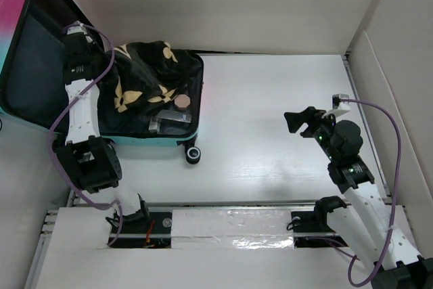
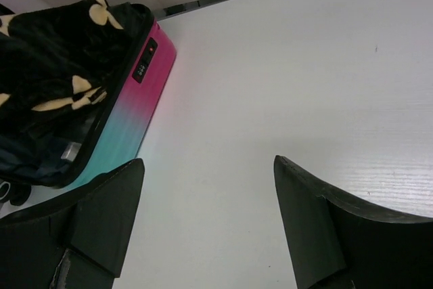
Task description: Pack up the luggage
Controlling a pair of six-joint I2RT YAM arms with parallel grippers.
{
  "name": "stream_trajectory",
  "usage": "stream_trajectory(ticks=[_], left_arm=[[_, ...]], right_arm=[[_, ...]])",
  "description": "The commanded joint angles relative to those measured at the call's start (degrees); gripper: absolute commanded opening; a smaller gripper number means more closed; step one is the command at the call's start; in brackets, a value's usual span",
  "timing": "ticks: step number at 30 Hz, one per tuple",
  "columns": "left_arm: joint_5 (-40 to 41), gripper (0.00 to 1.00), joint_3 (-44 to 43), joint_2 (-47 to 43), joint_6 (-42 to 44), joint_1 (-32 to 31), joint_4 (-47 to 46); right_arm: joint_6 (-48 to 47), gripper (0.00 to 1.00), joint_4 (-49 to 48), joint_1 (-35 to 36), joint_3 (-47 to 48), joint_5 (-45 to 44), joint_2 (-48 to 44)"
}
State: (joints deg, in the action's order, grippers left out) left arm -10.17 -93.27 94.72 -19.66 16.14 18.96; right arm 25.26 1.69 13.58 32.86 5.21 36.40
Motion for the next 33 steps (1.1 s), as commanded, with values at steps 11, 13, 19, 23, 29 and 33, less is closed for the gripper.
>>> stream_trajectory(ticks=[11, 13, 19, 23, 29, 33], left_arm=[[14.22, 0.0, 8.77, 0.21, -1.69, 0.73, -4.71], [15.45, 0.0, 13.79, -1.1, -2.22, 0.73, -6.12], [17.02, 0.0, 22.42, -4.27, -2.23, -1.28, -6.13], [23.17, 0.21, 24.97, -8.04, -1.26, -3.49, -4.11], [27.92, 0.86, 24.99, -18.23, -2.84, -5.32, -5.6], [36.52, 0.85, 20.69, -19.93, 0.92, -12.26, -7.88]], right_arm=[[-0.91, 0.83, -5.03, 0.39, -0.34, 2.34, 1.12], [-0.91, 0.83, -5.12, 0.39, -0.52, 2.78, 1.3], [-0.65, 0.83, -5.91, 1.7, -0.96, 2.35, 0.51], [-1.0, 0.83, -4.87, 2.41, -0.61, 1.21, -0.54], [-1.44, 0.83, -4.33, 3.82, -0.52, -0.47, -1.86], [-1.61, 0.83, -4.59, 4.35, -0.52, -0.2, -1.07]])
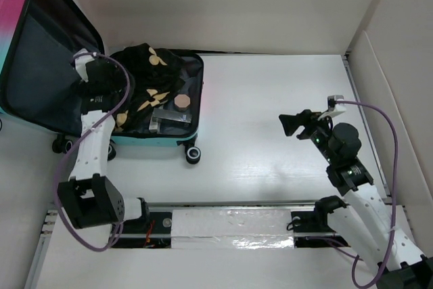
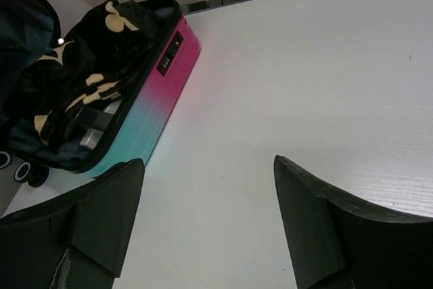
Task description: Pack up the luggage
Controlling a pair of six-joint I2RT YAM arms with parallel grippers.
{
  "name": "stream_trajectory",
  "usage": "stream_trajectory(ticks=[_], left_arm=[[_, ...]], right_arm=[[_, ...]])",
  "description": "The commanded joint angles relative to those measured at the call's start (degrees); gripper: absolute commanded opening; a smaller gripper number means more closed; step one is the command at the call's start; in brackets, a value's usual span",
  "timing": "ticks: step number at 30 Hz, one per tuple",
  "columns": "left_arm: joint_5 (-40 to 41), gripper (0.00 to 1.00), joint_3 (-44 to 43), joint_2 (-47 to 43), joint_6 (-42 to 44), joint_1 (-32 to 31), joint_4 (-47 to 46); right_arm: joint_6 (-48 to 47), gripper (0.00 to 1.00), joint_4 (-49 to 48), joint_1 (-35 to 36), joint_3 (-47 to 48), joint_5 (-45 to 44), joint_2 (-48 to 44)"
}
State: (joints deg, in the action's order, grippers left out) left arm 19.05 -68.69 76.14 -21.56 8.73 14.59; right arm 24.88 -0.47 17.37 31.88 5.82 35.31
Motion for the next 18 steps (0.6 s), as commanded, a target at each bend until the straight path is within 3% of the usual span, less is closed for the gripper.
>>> stream_trajectory(ticks=[1, 2, 5, 6, 7, 11, 18], left_arm=[[7.84, 0.85, -5.13, -1.34, 3.36, -6.0, -3.52], [8.11, 0.85, -8.62, 1.79, 3.54, -6.88, -2.91], [4.78, 0.83, -16.09, 11.17, 3.72, -7.41, -0.36], [3.9, 0.8, -17.87, 13.92, 3.98, -7.41, 0.34], [2.06, 0.79, -19.8, 16.56, 4.42, -7.41, 1.57], [-0.5, 0.78, -30.51, 30.52, 5.48, -9.52, 3.69], [-4.01, 0.79, -37.04, 41.1, 4.69, -10.14, 0.27]], right_arm=[[-1.24, 0.82, -2.52, 0.56, 0.47, -0.64, 0.37], [-1.24, 0.79, -3.04, 0.56, 0.29, -0.38, 0.72], [-1.59, 0.37, -3.66, 0.56, 0.2, 0.94, 2.22], [-1.85, 0.15, -3.57, 0.56, 0.38, 1.12, 2.83], [-1.94, 0.1, -3.49, 0.56, 0.46, 0.86, 3.1], [-2.12, 0.11, -5.23, 1.09, -0.15, 0.94, 4.41], [-2.91, 0.42, -7.26, 2.23, 0.03, 2.61, 8.81]])
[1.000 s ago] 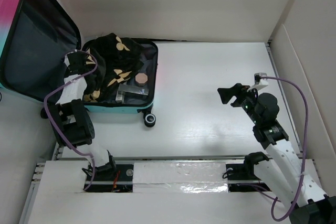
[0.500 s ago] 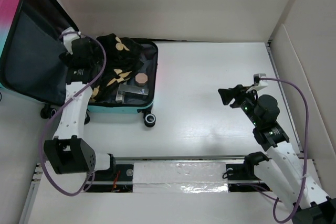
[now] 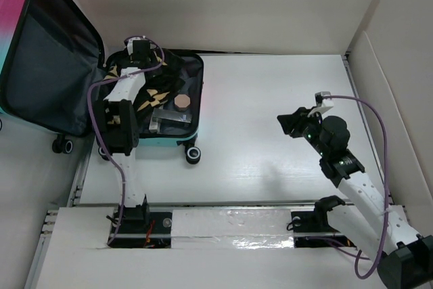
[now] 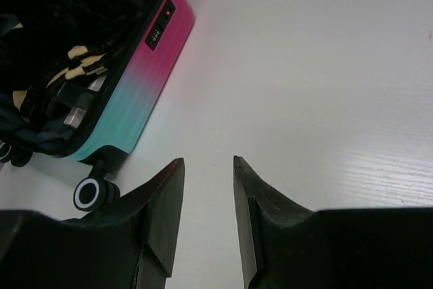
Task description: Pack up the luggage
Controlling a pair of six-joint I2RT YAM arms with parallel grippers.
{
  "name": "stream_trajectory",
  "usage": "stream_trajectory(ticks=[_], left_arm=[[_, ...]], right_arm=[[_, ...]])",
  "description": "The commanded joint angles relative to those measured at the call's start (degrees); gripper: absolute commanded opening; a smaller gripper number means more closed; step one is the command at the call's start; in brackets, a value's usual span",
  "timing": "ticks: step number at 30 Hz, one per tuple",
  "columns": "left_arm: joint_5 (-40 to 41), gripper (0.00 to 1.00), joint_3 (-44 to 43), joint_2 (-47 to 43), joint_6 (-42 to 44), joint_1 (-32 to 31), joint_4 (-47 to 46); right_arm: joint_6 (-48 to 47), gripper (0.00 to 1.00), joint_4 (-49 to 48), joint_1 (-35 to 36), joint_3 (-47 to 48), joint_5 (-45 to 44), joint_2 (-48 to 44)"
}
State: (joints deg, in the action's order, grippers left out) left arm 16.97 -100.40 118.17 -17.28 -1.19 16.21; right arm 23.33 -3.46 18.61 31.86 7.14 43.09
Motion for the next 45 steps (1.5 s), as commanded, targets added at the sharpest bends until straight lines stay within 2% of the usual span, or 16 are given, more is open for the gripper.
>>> stream_trajectory(ticks=[1, 5, 9, 11, 12, 14, 19, 21, 22, 24, 25, 28, 33, 39, 45], left_arm=[[-3.51, 0.79, -5.51, -0.14, 0.66, -0.22, -2.66], [-6.86, 0.79, -5.07, 2.76, 0.67, -0.22, -6.01], [-6.25, 0.8, -7.44, 5.93, 0.93, -0.22, -6.45], [-5.99, 0.8, -7.88, 6.98, 1.63, -0.22, -8.03], [-5.99, 0.8, -8.84, 7.77, 2.33, -0.22, -8.21], [-5.72, 0.8, -13.47, 10.92, 2.69, -0.22, -6.46], [-6.16, 0.69, -18.34, 15.33, 2.16, -0.22, -4.25], [-6.86, 0.56, -18.08, 15.69, 2.16, -0.74, -4.69], [-8.0, 0.34, -17.82, 15.6, 2.16, -0.74, -5.13], [-8.97, 0.16, -15.89, 14.64, 2.33, -0.74, -5.83], [-9.67, 0.0, -14.84, 14.02, 2.42, -0.74, -6.62], [-13.7, 0.0, -7.39, 8.86, 2.78, -1.27, -9.77], [-20.91, 0.0, -1.57, 3.74, 2.16, -1.27, -10.41], [-24.53, 0.0, 1.42, 0.4, 3.12, -3.02, -6.37], [-27.51, 0.0, 2.05, -1.98, 7.87, -5.04, 0.48]], right_arm=[[-1.53, 0.43, -4.36, 1.6, 0.05, 1.13, 1.38], [-2.41, 0.48, -5.32, 3.71, 0.22, 0.25, 2.7], [-3.29, 0.54, -6.12, 6.95, 0.49, -1.16, 3.93], [-3.99, 0.59, -6.64, 8.19, 0.57, -2.21, 4.72], [-4.08, 0.63, -7.08, 9.5, 0.58, -2.48, 4.98], [-4.52, 0.63, -7.34, 10.65, 0.66, -3.87, 5.77], [-5.14, 0.63, -7.43, 12.06, 1.01, -5.55, 7.09], [-5.23, 0.63, -7.87, 12.06, 0.93, -5.56, 7.27], [-5.23, 0.63, -8.05, 12.06, 0.84, -5.73, 7.36], [-5.05, 0.63, -8.23, 12.58, 0.66, -5.99, 7.62], [-4.96, 0.63, -8.31, 12.59, 0.75, -6.08, 7.71], [-4.88, 0.62, -8.23, 12.59, 0.66, -6.17, 7.71], [-4.61, 0.62, -7.44, 12.59, 0.75, -6.43, 6.92], [-4.53, 0.62, -6.29, 13.12, 0.58, -6.87, 3.58], [-4.44, 0.62, -5.5, 13.12, 0.58, -6.52, 2.09]])
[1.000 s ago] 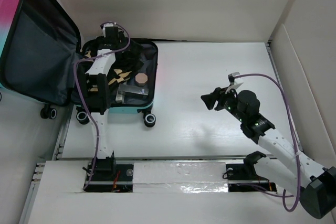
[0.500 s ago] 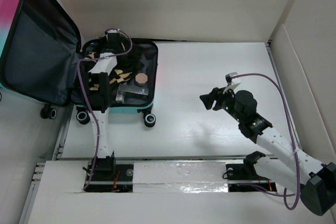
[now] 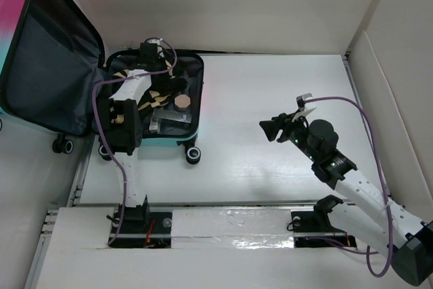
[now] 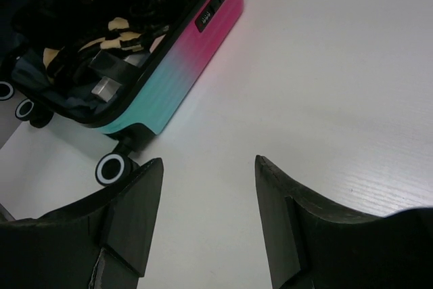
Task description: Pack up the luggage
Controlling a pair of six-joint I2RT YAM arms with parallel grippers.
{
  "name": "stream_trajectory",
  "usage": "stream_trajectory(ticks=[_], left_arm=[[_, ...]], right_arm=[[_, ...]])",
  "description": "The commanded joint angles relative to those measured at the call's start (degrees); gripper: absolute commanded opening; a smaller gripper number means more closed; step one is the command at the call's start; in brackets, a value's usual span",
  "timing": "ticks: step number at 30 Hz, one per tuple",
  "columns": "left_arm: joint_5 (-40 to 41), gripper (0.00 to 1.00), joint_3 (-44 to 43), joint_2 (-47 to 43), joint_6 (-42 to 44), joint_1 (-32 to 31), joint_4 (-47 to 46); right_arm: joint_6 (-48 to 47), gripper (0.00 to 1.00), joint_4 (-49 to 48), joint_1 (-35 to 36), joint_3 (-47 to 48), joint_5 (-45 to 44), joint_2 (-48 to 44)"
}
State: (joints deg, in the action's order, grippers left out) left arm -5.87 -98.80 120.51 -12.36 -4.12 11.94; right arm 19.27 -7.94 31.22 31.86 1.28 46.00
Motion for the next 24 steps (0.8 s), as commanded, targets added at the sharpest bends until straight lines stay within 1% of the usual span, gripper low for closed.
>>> stream_trajectory(ticks=[1, 4, 6, 7, 9, 10, 11, 12, 13, 15, 16, 19, 22, 24], left_arm=[[-5.03, 0.0, 0.45, -4.32, 3.56, -2.12, 6.58], [-3.2, 0.0, 0.98, -4.23, 5.24, -4.66, 9.22], [-2.74, 0.0, -0.24, -3.53, 5.5, -4.67, 11.25], [-3.18, 0.0, -0.94, -3.09, 5.77, -4.67, 13.87], [0.13, 0.0, -1.66, -2.99, 4.46, -4.67, 14.69], [4.42, 0.0, -1.13, -3.61, 3.75, -4.67, 12.6], [6.03, 0.05, -0.69, -5.27, 3.05, -4.67, 11.36], [8.57, 0.18, -0.17, -6.07, 2.35, -4.67, 10.04], [11.12, 0.41, -0.25, -6.77, 0.6, -4.67, 7.68], [13.15, 0.6, -1.47, -8.18, -0.9, -4.67, 5.73], [14.73, 0.68, -2.44, -8.27, -2.04, -4.67, 4.5], [16.5, 0.69, -7.18, -6.87, -3.72, -4.67, 3.88], [14.5, 0.67, -9.64, -5.03, -5.21, -4.67, 1.6], [14.13, 0.66, -12.71, -1.61, -6.01, -4.67, 1.94]], right_arm=[[-0.37, 0.62, -0.93, 0.51, 0.75, -0.66, -1.08], [-0.37, 0.62, -0.49, 1.03, 0.58, -1.01, -2.31], [-0.28, 0.62, -0.32, 1.03, 0.49, -1.01, -2.84], [-0.28, 0.62, -0.23, 1.03, 0.49, -1.01, -3.37], [-0.28, 0.62, 0.03, 1.03, 0.49, -1.01, -3.63], [-0.28, 0.62, -0.05, 1.03, 0.4, -1.01, -3.81], [-0.28, 0.62, -0.23, 1.03, 0.31, -1.01, -3.72], [-0.2, 0.62, -0.32, 1.03, 0.31, -1.01, -3.64], [-0.19, 0.62, -0.32, 1.03, 0.31, -1.01, -3.37], [-0.28, 0.62, -0.4, 1.03, 0.49, -0.75, -2.49], [-0.37, 0.62, -0.32, 1.03, 0.57, -0.75, -2.23], [-0.46, 0.62, -0.4, 1.03, 0.75, -0.75, -1.79], [-0.63, 0.62, -0.67, 1.03, 0.66, -0.93, -1.35], [-0.63, 0.62, -0.76, 1.03, 0.66, -1.01, -0.91]])
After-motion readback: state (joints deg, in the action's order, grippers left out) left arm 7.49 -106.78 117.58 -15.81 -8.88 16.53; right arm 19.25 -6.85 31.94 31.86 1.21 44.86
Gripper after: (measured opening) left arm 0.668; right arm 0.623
